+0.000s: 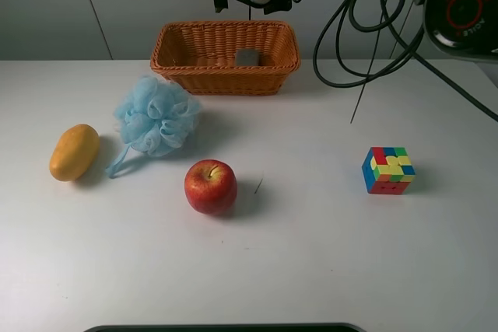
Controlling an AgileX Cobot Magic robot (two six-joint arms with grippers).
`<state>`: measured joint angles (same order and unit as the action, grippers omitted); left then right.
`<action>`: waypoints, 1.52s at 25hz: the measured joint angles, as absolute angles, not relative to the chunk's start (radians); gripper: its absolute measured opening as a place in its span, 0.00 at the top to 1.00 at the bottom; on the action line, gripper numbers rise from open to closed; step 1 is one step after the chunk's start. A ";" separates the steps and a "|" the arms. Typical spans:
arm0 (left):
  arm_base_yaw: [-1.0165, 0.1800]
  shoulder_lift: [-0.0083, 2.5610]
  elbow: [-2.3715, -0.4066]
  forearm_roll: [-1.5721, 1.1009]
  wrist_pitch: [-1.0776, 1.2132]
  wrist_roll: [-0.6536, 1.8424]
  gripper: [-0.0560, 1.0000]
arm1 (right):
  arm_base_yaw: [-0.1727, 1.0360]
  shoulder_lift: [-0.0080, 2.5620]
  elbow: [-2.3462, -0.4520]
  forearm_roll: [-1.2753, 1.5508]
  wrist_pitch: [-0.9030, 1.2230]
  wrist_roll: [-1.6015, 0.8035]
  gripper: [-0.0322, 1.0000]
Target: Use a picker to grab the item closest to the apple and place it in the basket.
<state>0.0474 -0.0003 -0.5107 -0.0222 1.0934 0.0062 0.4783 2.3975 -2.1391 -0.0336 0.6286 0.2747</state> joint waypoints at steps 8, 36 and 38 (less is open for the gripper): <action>0.047 0.000 -0.511 -0.022 1.093 0.006 0.26 | 0.478 2.273 -2.139 -0.030 0.891 0.132 0.29; 0.047 0.000 -0.511 -0.022 1.093 0.006 0.26 | 0.478 1.220 -1.350 -0.042 1.224 -0.015 0.29; 0.047 0.000 -0.511 -0.022 1.093 0.006 0.26 | 0.478 1.128 -1.280 -0.042 1.226 -0.015 0.29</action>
